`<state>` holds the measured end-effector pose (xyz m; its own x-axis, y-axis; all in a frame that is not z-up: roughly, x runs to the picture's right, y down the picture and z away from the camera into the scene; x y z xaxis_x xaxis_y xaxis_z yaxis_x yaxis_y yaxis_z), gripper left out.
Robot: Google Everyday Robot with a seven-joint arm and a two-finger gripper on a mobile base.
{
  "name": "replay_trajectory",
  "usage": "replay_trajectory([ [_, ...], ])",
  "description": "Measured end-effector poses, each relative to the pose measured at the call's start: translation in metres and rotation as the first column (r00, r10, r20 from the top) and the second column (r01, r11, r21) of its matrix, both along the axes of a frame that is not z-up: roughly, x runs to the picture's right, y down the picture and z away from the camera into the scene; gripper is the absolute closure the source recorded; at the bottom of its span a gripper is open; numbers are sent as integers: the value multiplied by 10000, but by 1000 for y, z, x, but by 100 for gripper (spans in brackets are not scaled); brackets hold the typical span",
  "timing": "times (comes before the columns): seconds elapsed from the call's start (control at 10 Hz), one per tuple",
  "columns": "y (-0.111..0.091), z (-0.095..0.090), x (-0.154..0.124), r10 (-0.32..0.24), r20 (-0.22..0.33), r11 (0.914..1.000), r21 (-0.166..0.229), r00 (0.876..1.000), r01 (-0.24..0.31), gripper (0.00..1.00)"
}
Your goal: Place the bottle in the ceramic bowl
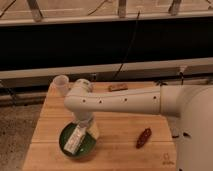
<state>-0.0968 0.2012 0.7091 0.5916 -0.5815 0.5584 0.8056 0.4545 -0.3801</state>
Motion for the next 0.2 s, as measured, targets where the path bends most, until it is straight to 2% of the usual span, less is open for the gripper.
replay_trajectory([
  [0.2, 0, 0, 0, 4, 4, 10000, 17, 10000, -4, 20],
])
